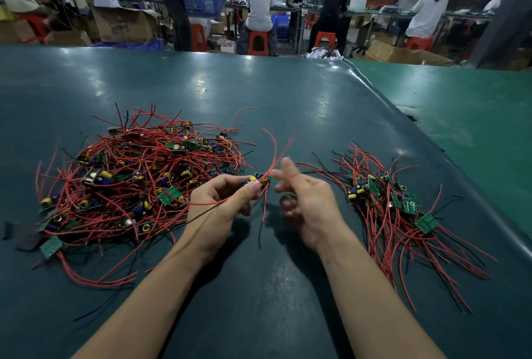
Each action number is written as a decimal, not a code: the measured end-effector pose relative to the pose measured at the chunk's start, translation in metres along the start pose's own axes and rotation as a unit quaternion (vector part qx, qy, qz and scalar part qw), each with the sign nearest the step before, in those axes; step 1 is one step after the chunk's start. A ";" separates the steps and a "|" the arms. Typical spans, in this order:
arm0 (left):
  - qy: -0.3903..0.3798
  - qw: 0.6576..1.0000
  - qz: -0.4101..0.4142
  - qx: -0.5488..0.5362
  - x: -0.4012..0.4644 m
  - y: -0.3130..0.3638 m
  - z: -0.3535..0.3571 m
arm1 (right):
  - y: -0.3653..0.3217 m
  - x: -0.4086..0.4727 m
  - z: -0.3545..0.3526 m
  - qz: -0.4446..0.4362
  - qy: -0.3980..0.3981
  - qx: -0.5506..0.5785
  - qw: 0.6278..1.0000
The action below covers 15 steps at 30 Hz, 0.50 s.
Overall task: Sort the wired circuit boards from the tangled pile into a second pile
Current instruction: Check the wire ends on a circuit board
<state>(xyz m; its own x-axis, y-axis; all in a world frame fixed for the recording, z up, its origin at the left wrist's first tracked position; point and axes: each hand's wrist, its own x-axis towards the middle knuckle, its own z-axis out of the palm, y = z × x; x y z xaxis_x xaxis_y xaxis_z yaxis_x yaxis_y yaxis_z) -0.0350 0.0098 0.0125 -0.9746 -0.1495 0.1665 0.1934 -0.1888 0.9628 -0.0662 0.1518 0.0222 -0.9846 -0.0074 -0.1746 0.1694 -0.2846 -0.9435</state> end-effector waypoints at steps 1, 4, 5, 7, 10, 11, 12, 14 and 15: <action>-0.007 1.000 -0.007 0.004 -0.001 0.000 -0.001 | 0.002 -0.002 0.004 0.002 -0.028 -0.015 0.999; -0.053 0.998 -0.010 0.035 -0.004 0.001 0.000 | 0.003 -0.004 0.007 -0.016 -0.029 -0.012 0.999; -0.063 0.997 -0.010 0.042 -0.004 0.001 -0.001 | 0.002 -0.003 0.006 -0.020 -0.013 -0.007 1.000; -0.076 0.996 -0.010 0.040 -0.004 0.001 -0.001 | -0.002 0.000 0.001 -0.026 0.021 0.015 0.999; -0.102 0.995 -0.015 -0.002 -0.006 0.003 0.001 | -0.008 0.005 -0.007 -0.032 0.068 0.082 0.994; -0.110 0.994 -0.016 -0.016 -0.007 0.004 0.001 | -0.010 0.006 -0.010 -0.028 0.083 0.110 0.990; -0.118 0.992 -0.017 -0.026 -0.007 0.004 0.001 | -0.012 0.007 -0.012 -0.021 0.096 0.136 0.986; -0.130 0.991 -0.019 -0.039 -0.008 0.005 0.001 | -0.014 0.009 -0.016 -0.004 0.114 0.186 0.976; -0.134 0.990 -0.020 -0.044 -0.009 0.006 0.001 | -0.015 0.010 -0.018 0.007 0.120 0.207 0.971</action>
<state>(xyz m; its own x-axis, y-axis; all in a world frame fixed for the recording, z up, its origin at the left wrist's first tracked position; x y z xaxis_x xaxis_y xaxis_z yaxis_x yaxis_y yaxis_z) -0.0254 0.0110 0.0166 -0.9743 0.1209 0.1901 0.1510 -0.2759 0.9493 -0.0775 0.1730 0.0302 -0.9359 0.1952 -0.2932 0.1015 -0.6477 -0.7551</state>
